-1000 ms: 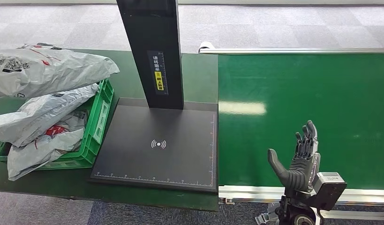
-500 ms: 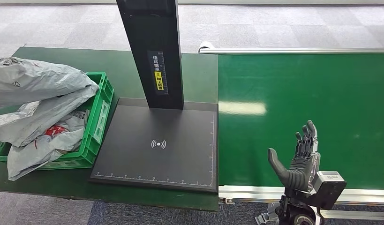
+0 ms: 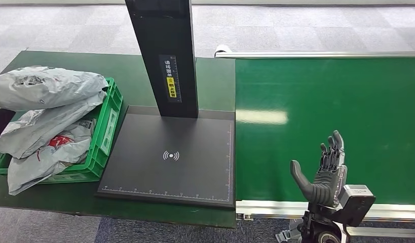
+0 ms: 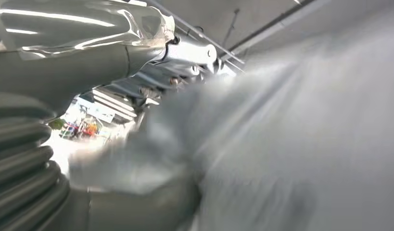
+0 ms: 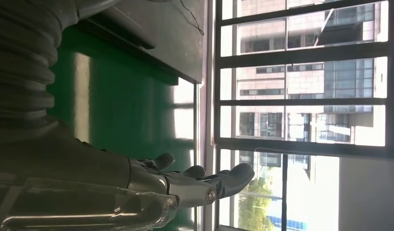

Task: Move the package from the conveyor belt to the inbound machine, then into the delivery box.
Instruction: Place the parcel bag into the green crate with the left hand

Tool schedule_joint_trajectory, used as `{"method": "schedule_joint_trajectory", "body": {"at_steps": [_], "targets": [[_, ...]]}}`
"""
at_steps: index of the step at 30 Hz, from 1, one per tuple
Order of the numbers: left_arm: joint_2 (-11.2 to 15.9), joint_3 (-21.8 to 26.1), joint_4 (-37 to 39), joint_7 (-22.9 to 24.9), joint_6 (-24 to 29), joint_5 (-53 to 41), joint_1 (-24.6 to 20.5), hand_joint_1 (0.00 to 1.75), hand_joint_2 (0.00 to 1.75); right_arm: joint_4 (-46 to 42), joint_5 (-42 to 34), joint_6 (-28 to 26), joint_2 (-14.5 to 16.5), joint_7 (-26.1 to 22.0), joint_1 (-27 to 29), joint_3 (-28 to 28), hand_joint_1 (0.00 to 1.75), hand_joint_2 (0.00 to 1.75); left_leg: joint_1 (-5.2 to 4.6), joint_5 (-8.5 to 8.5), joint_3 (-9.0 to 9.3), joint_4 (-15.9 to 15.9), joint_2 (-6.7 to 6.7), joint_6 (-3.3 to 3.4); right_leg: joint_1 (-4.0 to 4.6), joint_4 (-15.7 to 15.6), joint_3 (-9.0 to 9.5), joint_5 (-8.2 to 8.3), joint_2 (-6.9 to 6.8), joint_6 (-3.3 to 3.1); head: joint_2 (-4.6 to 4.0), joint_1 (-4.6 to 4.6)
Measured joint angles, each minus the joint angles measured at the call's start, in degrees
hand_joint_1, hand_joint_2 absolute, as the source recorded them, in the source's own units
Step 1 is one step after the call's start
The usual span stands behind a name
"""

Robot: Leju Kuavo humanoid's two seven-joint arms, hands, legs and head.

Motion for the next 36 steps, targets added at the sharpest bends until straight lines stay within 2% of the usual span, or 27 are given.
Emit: {"method": "schedule_joint_trajectory", "body": {"at_steps": [4,8,12,14,19,25,27,29,31,32,36], "targets": [[0.20,-1.48,0.67,0.38,-2.91,3.65,-0.03,0.00,1.75,-0.01,0.00,-0.01,-0.01,0.03,0.18,-0.02,0.00,1.75,0.00,0.00,0.00,0.00,0.02,0.00,0.00,0.00,-0.02,0.00,0.02,0.00,0.00,-0.01],[0.21,-3.34,0.71,4.04,-12.57,9.87,-0.23,0.00,1.75,-0.05,0.21,0.06,-0.01,0.26,0.64,-0.05,0.00,1.75,-0.01,0.00,-0.01,0.01,-0.01,0.00,-0.01,-0.01,-0.01,0.00,0.01,0.00,0.00,-0.01],[0.24,-4.33,0.66,7.22,-19.71,16.86,-0.23,0.00,1.75,-0.07,0.85,0.49,-0.01,0.43,0.97,-0.15,0.00,1.75,0.00,0.00,-0.01,0.00,0.09,0.00,0.00,-0.01,-0.02,0.01,0.07,0.00,0.00,-0.02],[0.22,-4.46,0.39,7.33,-23.58,22.46,-0.22,0.00,1.75,-0.06,0.98,0.64,0.00,0.64,0.94,-0.23,0.00,1.75,0.00,0.00,-0.01,0.00,0.06,0.00,0.00,-0.01,-0.02,0.01,0.07,0.00,0.00,-0.01],[-0.15,-2.53,-1.56,7.21,-36.31,44.51,0.08,0.00,1.75,-0.04,1.67,0.67,0.05,1.18,0.92,-0.63,0.00,1.75,0.00,0.00,-0.03,0.00,0.10,0.00,0.00,0.00,-0.02,0.01,0.08,0.00,0.00,-0.01],[-0.26,-1.10,-3.00,7.10,-37.81,47.41,0.39,0.00,1.75,-0.04,1.79,0.67,0.06,1.29,0.92,-0.94,0.00,1.75,0.00,-0.01,-0.03,0.00,0.07,0.00,0.00,0.00,-0.02,0.01,0.08,0.00,0.00,0.00],[-0.80,-0.39,-4.30,4.35,-38.68,50.56,1.11,0.00,1.75,-0.04,1.78,0.67,0.08,1.32,0.93,-0.96,0.00,1.75,-0.01,-0.01,-0.02,0.00,0.10,0.00,-0.01,0.00,-0.03,0.01,0.09,0.00,0.00,-0.01],[-2.99,1.16,-10.14,-3.03,-39.00,60.56,4.04,0.00,1.75,-0.04,1.69,0.67,0.15,1.32,1.03,-0.96,0.00,1.75,-0.02,-0.03,0.00,0.01,0.21,0.01,-0.02,-0.01,-0.04,0.01,0.18,0.00,0.00,-0.01],[-6.23,2.05,-19.84,-9.79,-36.34,72.23,8.25,0.00,1.75,-0.04,1.52,0.64,0.25,1.25,1.29,-0.96,0.00,1.75,-0.04,-0.08,0.01,0.01,0.32,0.02,-0.04,-0.04,-0.05,0.00,0.27,0.01,0.00,-0.01],[-7.68,1.89,-24.55,-11.70,-34.32,75.59,10.16,0.00,1.75,-0.04,1.41,0.60,0.30,1.19,1.45,-0.96,0.00,1.75,-0.04,-0.10,0.01,0.01,0.33,0.03,-0.04,-0.06,-0.05,0.00,0.29,0.01,0.00,-0.01],[-11.37,-0.43,-39.37,-16.45,-29.19,75.38,15.73,0.00,1.75,-0.04,0.87,0.16,0.46,0.86,1.88,-0.96,0.00,1.75,-0.04,-0.15,-0.04,0.02,0.24,0.06,-0.05,-0.13,-0.03,-0.03,0.23,0.06,0.00,0.01]]}}
